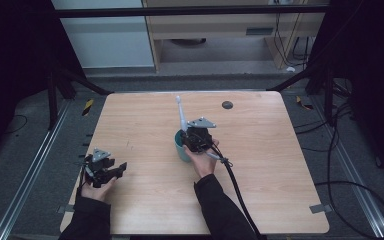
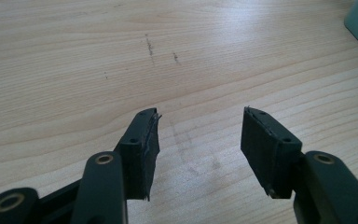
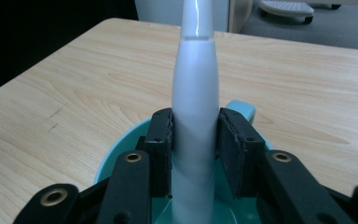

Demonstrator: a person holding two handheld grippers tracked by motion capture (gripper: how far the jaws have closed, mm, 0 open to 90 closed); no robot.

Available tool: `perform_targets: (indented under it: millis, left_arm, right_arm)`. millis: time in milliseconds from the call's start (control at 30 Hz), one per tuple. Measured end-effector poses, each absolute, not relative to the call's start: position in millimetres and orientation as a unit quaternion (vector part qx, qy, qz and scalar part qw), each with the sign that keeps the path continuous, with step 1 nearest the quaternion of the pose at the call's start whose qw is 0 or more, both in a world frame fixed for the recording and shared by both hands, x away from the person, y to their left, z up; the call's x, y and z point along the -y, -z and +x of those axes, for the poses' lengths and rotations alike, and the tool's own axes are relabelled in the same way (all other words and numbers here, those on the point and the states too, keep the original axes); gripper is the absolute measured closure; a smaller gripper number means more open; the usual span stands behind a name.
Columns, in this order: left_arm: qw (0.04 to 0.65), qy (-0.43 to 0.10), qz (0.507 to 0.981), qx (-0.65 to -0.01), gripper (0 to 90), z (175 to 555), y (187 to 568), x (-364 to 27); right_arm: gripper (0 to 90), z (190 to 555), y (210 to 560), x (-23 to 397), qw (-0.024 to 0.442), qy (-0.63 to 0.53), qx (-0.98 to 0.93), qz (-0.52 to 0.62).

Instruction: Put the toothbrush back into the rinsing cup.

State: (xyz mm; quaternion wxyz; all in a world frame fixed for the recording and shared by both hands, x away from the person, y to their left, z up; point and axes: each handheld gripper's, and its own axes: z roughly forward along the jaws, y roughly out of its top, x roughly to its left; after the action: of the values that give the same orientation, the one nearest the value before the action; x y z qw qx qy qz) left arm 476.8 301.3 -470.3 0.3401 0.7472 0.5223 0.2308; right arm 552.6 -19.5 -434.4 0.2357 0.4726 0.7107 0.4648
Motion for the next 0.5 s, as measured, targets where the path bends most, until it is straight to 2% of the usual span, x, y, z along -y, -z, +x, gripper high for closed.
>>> perform_targets:
  millis: [100,333,500]
  left_arm:
    - [0.34,-0.231,0.748,-0.522,45.8,476.8,470.1,-301.4]
    - [0.34,-0.231,0.747,-0.522,45.7,476.6,469.9,-301.9]
    - [0.344,-0.23,0.745,-0.523,45.0,476.0,469.4,-302.0]
  right_arm:
    - [63.9,549.3,428.7,21.8,0.238,-0.473,-0.708,0.467]
    - [41.4,533.7,409.0,37.3,0.262,-0.49,-0.699,0.451]
    - [29.3,523.8,396.8,70.2,0.245,-0.504,-0.688,0.461]
